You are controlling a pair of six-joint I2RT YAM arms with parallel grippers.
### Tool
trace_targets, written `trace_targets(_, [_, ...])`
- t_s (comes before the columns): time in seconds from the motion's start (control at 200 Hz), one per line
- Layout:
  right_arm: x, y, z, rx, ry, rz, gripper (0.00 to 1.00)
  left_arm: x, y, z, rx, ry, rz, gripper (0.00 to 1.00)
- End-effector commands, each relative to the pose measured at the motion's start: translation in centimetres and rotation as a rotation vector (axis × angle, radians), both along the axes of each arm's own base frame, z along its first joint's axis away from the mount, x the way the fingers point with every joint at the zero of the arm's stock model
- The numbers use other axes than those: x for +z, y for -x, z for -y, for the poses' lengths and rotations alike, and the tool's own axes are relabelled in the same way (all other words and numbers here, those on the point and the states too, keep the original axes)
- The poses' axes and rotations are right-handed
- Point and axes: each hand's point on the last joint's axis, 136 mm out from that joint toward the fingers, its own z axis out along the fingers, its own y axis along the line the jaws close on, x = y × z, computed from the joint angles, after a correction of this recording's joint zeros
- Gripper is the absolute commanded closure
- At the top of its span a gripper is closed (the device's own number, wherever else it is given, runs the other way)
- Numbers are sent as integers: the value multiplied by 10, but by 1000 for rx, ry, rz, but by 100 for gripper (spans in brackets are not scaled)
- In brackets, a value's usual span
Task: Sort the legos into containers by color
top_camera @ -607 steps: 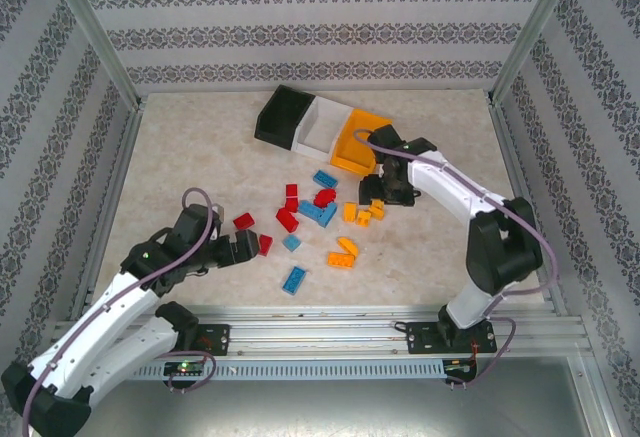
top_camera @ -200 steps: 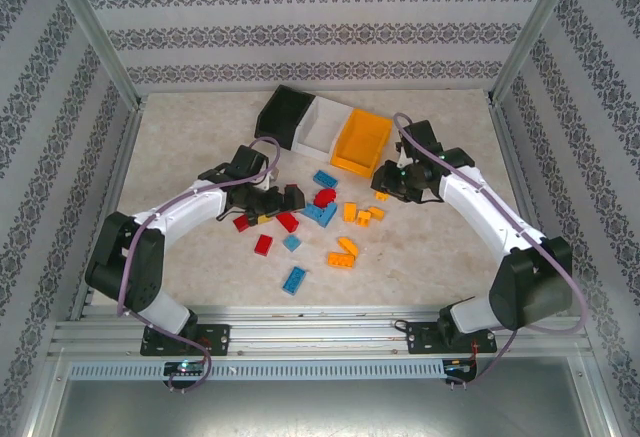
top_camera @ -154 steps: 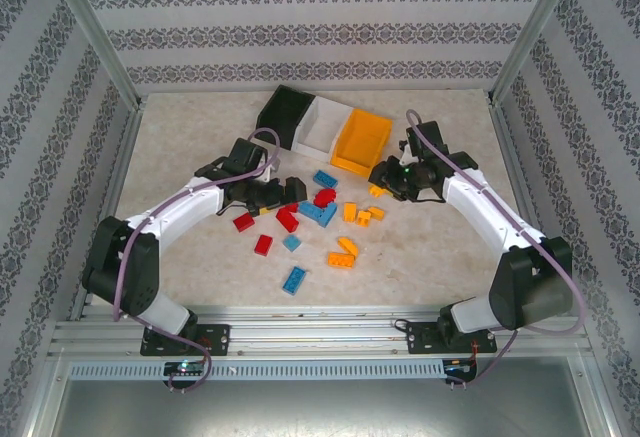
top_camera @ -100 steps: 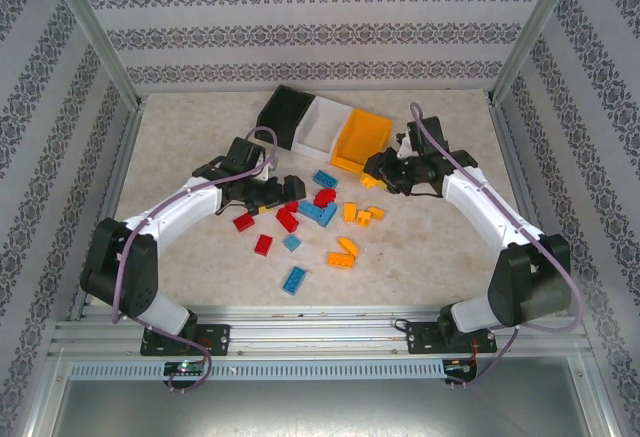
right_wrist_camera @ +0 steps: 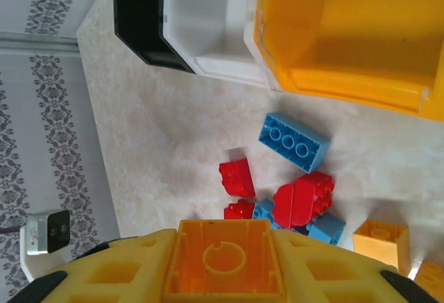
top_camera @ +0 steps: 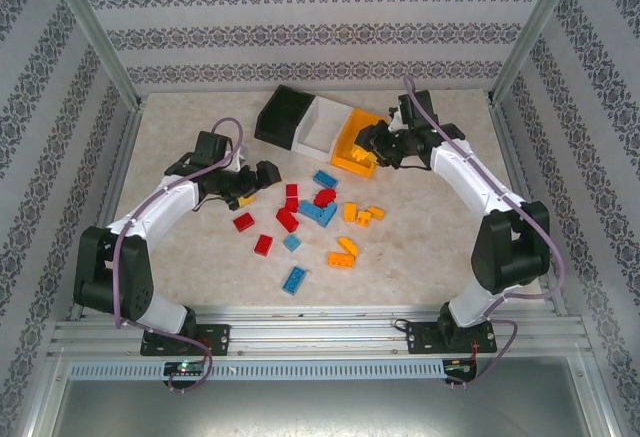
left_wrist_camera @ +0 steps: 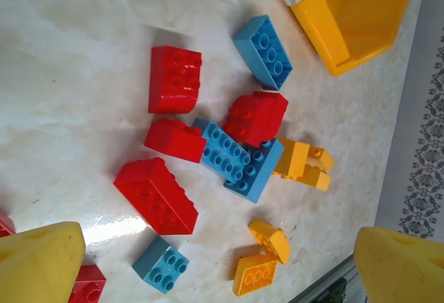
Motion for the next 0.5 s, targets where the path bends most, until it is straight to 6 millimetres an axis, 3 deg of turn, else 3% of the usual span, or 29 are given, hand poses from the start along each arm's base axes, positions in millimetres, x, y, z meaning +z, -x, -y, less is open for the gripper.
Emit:
trace_targets(0.0, [9, -9, 1, -17, -18, 8, 62, 10, -1, 0, -2, 32, 28, 0])
trace_targets(0.215, [-5, -20, 16, -56, 23, -21, 63, 2, -5, 6, 26, 89, -14, 0])
trace_targets(0.495, [-25, -55, 36, -92, 76, -53, 63, 7, 4, 3, 42, 84, -10, 0])
